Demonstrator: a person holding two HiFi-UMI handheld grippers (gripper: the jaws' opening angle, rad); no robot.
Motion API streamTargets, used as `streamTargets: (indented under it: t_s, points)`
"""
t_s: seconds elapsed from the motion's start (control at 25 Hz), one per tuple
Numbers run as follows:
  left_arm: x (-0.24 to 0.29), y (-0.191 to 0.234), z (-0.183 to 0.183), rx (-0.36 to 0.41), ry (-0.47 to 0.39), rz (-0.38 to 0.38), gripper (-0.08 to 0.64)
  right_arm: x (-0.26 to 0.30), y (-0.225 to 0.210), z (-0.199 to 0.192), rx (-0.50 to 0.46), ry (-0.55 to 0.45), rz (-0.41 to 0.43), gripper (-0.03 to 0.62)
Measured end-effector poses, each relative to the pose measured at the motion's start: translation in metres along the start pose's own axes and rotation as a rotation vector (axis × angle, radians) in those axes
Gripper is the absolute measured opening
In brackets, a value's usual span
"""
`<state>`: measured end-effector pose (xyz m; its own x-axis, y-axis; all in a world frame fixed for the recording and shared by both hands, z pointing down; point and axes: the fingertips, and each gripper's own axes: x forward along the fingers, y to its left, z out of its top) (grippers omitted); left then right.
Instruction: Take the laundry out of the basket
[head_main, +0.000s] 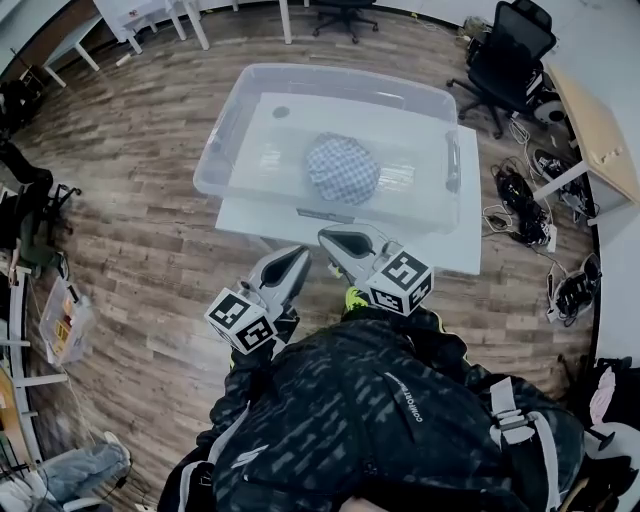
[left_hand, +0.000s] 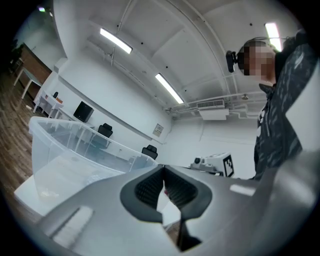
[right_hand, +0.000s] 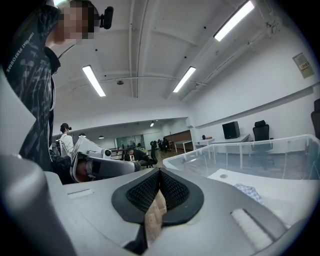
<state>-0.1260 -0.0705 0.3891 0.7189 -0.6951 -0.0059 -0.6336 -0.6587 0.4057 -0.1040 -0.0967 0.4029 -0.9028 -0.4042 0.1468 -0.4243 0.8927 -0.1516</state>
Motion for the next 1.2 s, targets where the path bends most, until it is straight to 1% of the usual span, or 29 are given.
streamTargets:
  t_s: [0.12, 0.32, 0.48, 0.68, 0.8, 0.92, 1.2]
  points:
    - [0.027, 0.006, 0.010, 0.010, -0.014, 0.016, 0.009, -0.003, -0.025, 0.006, 0.004, -0.003, 0.016, 0.000]
    - [0.072, 0.017, 0.030, 0.031, -0.031, 0.034, 0.009, -0.002, -0.067, 0.027, -0.004, -0.020, 0.050, 0.000]
    - [0.102, 0.024, 0.034, 0.040, -0.030, 0.057, 0.009, -0.008, -0.097, 0.035, -0.008, -0.031, 0.068, 0.000]
    - [0.131, 0.034, 0.039, 0.050, -0.033, 0.079, 0.009, -0.012, -0.132, 0.039, -0.002, -0.034, 0.069, 0.000]
    - [0.148, 0.044, 0.047, 0.067, -0.045, 0.077, 0.009, -0.006, -0.153, 0.045, -0.006, -0.041, 0.067, 0.000]
    - [0.155, 0.050, 0.050, 0.059, -0.038, 0.066, 0.009, -0.003, -0.160, 0.049, 0.022, -0.051, 0.063, 0.000]
    - [0.164, 0.073, 0.070, 0.066, -0.039, 0.020, 0.009, 0.016, -0.181, 0.055, -0.006, -0.023, -0.003, 0.000]
